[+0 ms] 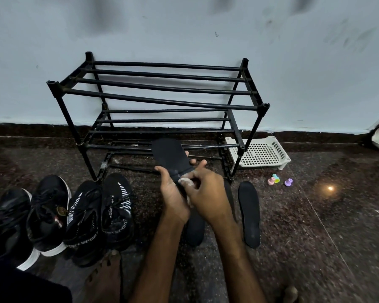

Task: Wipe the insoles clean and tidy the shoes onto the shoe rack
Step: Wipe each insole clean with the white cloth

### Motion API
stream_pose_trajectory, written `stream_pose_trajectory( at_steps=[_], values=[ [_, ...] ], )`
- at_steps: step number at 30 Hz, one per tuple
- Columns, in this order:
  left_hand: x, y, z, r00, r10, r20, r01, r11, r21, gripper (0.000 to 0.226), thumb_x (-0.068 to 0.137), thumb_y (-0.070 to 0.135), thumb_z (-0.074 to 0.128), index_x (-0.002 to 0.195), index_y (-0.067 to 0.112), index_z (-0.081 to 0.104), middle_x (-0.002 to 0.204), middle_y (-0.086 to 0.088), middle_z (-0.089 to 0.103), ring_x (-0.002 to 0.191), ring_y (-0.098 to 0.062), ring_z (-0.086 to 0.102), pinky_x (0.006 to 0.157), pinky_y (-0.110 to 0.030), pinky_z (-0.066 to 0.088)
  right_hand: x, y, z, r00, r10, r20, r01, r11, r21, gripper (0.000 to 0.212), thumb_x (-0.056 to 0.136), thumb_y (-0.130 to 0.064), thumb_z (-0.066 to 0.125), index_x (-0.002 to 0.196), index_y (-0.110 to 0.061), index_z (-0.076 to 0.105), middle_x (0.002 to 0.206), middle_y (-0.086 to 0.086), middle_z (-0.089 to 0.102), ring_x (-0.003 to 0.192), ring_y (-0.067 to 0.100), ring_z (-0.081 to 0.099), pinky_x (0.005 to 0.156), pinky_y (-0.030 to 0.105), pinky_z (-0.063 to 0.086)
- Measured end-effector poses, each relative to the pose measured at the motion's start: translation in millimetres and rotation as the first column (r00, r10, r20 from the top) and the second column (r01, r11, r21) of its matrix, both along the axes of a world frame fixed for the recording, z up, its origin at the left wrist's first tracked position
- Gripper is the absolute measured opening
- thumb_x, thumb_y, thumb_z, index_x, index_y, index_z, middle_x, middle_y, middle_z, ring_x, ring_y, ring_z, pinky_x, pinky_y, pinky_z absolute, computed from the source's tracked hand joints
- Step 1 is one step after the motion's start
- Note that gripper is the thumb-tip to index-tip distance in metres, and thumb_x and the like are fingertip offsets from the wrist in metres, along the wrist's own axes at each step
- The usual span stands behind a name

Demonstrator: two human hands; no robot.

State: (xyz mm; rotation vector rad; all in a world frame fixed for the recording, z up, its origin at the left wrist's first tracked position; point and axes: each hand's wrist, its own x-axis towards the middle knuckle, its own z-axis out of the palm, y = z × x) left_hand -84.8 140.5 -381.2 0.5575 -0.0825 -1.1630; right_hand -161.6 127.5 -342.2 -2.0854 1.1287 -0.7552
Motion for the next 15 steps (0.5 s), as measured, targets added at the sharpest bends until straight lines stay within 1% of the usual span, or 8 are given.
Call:
stream_pose_trajectory(
  at_steps=[2, 3, 5, 7, 9, 10, 12, 15],
  values=[
    [-1, 0, 2, 1.0, 0.012, 0.023, -0.012, 1.0, 0.014, 0.082, 0.094, 0.07, 0.02, 0.123, 0.004, 0.059, 0.104, -0.016, 0.064, 0.117, -0.039, 0.06, 0.093, -0.044, 0.054, -3, -5, -3, 0.985, -0.149, -0.084, 0.139, 0.984, -0.11, 0.008, 0.088, -0.018, 0.068, 0.087, -0.01, 0.071, 0.083, -0.007, 0.061, 0.071, 0.006, 0.052, 0.065, 0.017, 0.037],
    [0, 0, 1, 0.999, 0.02, 0.034, -0.021, 1.0, 0.022, 0.082, 0.094, 0.069, 0.02, 0.127, 0.003, 0.056, 0.104, -0.016, 0.064, 0.117, -0.041, 0.06, 0.094, -0.045, 0.053, -7, -7, -4, 0.982, -0.159, -0.102, 0.15, 0.985, -0.09, 0.009, 0.089, -0.019, 0.068, 0.086, -0.01, 0.07, 0.081, -0.007, 0.06, 0.07, 0.007, 0.054, 0.064, 0.02, 0.04],
    [1, 0, 0, 0.998, 0.022, 0.053, -0.024, 0.999, 0.04, 0.084, 0.094, 0.07, 0.018, 0.13, 0.004, 0.056, 0.102, -0.014, 0.066, 0.116, -0.04, 0.061, 0.097, -0.049, 0.049, -13, -7, -3, 0.998, -0.038, -0.042, 0.042, 0.994, 0.1, 0.008, 0.087, -0.02, 0.071, 0.087, -0.012, 0.073, 0.073, -0.004, 0.068, 0.063, 0.01, 0.064, 0.061, 0.024, 0.051],
    [0, 0, 0, 0.998, -0.008, 0.054, 0.004, 0.998, 0.067, 0.086, 0.093, 0.072, 0.014, 0.112, 0.01, 0.071, 0.097, -0.012, 0.073, 0.106, -0.032, 0.068, 0.1, -0.048, 0.046, -10, -1, 4, 0.997, 0.066, 0.037, -0.073, 0.978, 0.197, 0.006, 0.084, -0.019, 0.074, 0.088, -0.014, 0.076, 0.072, -0.003, 0.073, 0.062, 0.006, 0.067, 0.059, 0.02, 0.053],
    [-2, 1, 1, 0.996, -0.048, 0.069, 0.044, 0.997, 0.066, 0.089, 0.094, 0.071, 0.012, 0.09, 0.013, 0.08, 0.095, -0.014, 0.075, 0.099, -0.029, 0.069, 0.107, -0.045, 0.039, -4, -2, 2, 0.999, -0.006, 0.051, 0.002, 0.996, 0.084, 0.006, 0.084, -0.019, 0.073, 0.088, -0.015, 0.075, 0.08, -0.005, 0.073, 0.071, 0.005, 0.066, 0.066, 0.021, 0.052],
    [-3, 1, 1, 0.997, -0.053, 0.063, 0.049, 0.997, 0.061, 0.088, 0.094, 0.07, 0.014, 0.088, 0.012, 0.08, 0.098, -0.016, 0.074, 0.101, -0.03, 0.067, 0.112, -0.046, 0.034, -3, -4, -2, 0.996, -0.086, 0.021, 0.086, 0.996, -0.001, 0.006, 0.086, -0.019, 0.072, 0.088, -0.014, 0.074, 0.083, -0.005, 0.07, 0.075, 0.008, 0.064, 0.069, 0.024, 0.05],
    [-2, 0, -3, 0.999, -0.039, 0.004, 0.039, 0.999, 0.019, 0.081, 0.095, 0.067, 0.021, 0.098, 0.009, 0.077, 0.102, -0.016, 0.072, 0.112, -0.036, 0.064, 0.115, -0.05, 0.029, -6, -7, -5, 0.978, -0.2, -0.054, 0.193, 0.975, -0.108, 0.008, 0.088, -0.02, 0.069, 0.086, -0.012, 0.071, 0.084, -0.007, 0.062, 0.074, 0.01, 0.057, 0.068, 0.026, 0.044],
    [1, -1, -8, 1.0, -0.009, -0.02, 0.009, 1.0, -0.007, 0.078, 0.095, 0.068, 0.021, 0.11, 0.009, 0.07, 0.105, -0.012, 0.071, 0.122, -0.036, 0.058, 0.108, -0.052, 0.039, -10, -5, -3, 0.998, -0.047, -0.04, 0.05, 0.996, 0.074, 0.008, 0.085, -0.02, 0.073, 0.089, -0.014, 0.075, 0.084, -0.005, 0.071, 0.075, 0.007, 0.066, 0.07, 0.025, 0.053]
  ],
)
